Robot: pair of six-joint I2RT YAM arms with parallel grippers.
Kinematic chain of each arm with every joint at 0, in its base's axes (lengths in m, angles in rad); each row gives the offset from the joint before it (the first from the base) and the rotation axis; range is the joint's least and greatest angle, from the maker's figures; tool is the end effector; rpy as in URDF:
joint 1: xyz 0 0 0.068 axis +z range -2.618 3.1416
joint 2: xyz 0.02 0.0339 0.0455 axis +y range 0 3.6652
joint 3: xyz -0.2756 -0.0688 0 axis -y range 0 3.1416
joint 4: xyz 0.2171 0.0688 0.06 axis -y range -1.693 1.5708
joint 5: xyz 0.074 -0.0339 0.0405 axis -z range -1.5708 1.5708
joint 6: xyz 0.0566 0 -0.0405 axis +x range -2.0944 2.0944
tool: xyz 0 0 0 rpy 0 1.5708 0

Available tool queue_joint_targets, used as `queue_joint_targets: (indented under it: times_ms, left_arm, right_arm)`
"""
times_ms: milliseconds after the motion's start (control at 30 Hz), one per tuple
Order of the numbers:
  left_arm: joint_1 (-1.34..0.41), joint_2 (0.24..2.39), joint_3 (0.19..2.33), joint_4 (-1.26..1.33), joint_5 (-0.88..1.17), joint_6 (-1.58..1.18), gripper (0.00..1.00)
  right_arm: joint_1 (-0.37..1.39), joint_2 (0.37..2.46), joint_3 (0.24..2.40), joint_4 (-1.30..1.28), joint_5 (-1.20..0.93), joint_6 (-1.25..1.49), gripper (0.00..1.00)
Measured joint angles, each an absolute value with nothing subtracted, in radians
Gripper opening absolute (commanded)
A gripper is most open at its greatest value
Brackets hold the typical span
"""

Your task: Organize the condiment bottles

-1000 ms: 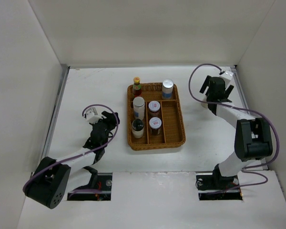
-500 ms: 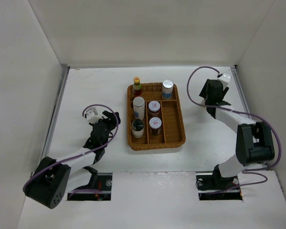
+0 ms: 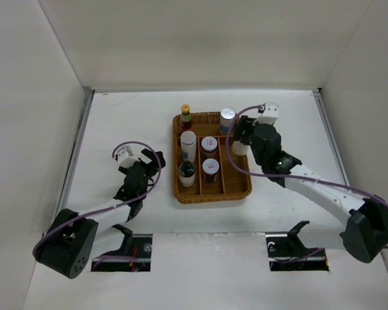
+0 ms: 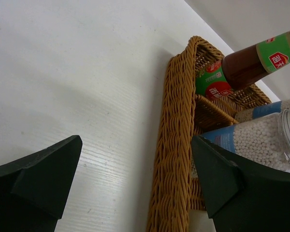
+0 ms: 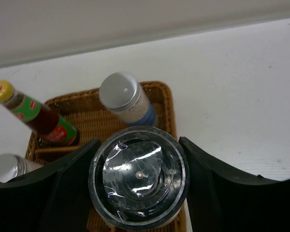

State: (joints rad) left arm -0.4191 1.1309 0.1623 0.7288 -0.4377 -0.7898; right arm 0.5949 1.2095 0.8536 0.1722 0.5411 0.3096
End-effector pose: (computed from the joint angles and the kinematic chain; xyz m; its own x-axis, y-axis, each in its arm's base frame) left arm 0.1895 -0.0581 0.1882 -0.1474 -0.6385 -0.7553 -0.1594 0.7690 -0.6190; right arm 0.2378 0.1257 0.3295 -0.1627 0.2053 -0.9651 -0.0120 0.9776 0.2099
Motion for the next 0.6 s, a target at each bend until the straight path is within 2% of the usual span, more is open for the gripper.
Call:
queue_joint_targets:
  times_ms: [433,533,600]
  left_arm:
    - [-0.4,1.146,0.167,0.728,-0.45,-0.79,1.0]
    - [-0.398,1.168,0.18,0.725,-0.45,-0.789,1.0]
    - [-0.395,1.192,0.197,0.715,-0.449,-0.789,1.0]
  right_arm:
    - [0.643,1.511,0.854,0.278,0.459,0.291,0.57]
    - [0.643,1.554,0.854,0.328,0.461,0.286,0.67]
    - [0.643,1.574,0.854,0.359,0.461,0.28,0.82]
